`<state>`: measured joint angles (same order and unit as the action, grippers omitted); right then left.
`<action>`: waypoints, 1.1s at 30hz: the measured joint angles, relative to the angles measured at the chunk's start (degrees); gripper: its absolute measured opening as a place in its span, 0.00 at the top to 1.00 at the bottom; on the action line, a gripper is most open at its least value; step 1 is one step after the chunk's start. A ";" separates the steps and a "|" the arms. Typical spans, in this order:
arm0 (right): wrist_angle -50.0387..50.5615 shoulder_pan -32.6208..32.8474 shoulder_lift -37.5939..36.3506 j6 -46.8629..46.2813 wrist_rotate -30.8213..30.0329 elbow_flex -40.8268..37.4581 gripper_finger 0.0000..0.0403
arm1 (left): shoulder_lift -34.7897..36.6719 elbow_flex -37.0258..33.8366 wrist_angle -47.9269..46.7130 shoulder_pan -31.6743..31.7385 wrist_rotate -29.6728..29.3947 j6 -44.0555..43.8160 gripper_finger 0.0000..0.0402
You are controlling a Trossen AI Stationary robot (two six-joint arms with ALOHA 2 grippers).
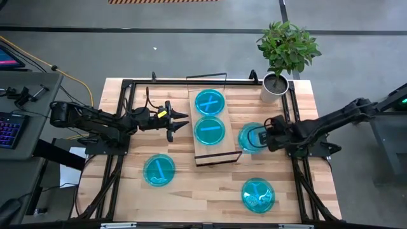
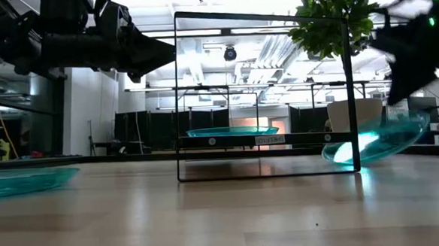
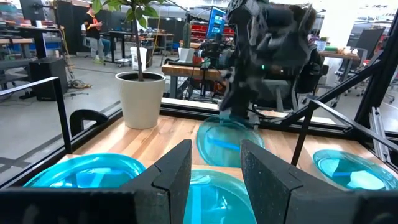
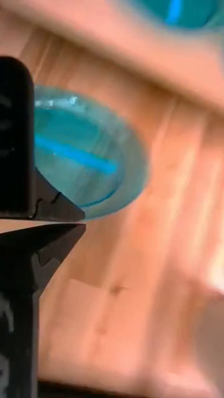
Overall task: Place and stack plates onto a shelf
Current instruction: Stack the blue plate on top of the blue plate on the shelf
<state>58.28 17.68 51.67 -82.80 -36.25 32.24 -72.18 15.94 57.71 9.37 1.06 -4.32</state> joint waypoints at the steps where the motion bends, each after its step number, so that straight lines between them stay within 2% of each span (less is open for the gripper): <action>1: 1.19 -0.25 -0.34 0.93 -1.18 1.71 1.00 | 0.00 0.00 0.00 0.00 -0.01 -0.05 0.68; 4: 4.66 -0.98 -0.69 3.58 -5.61 6.69 1.00 | -0.02 0.00 0.27 -0.02 -0.02 -0.88 0.68; 8: 2.86 -2.42 -0.67 8.72 -8.90 10.28 1.00 | -0.02 0.00 0.33 -0.02 -0.02 -1.14 0.68; 12: -0.12 -3.49 -0.68 9.35 -5.97 8.98 1.00 | -0.02 0.00 0.33 -0.02 -0.02 -1.48 0.68; 16: -4.68 -2.90 -0.62 8.71 -0.17 2.67 1.00 | -0.02 0.00 0.33 -0.02 -0.02 -1.59 0.68; 19: -8.17 -1.61 -0.62 4.84 5.66 -2.95 1.00 | -0.02 0.00 0.33 -0.02 -0.02 -2.05 0.68; 21: -8.81 -0.21 -0.62 0.63 7.39 -5.82 1.00 | -0.02 0.00 0.33 -0.02 -0.02 -2.07 0.68; 28: -11.41 6.32 -0.62 -12.60 2.77 -12.41 0.99 | -0.02 0.00 0.31 -0.02 0.00 -2.53 0.68; 33: -14.05 9.03 -0.62 -18.37 -1.34 -15.23 0.88 | -0.01 0.00 0.28 -0.02 -0.01 -2.59 0.68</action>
<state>44.23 26.71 51.05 -101.17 -37.60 17.01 -72.20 15.94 58.00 9.34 1.05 -6.92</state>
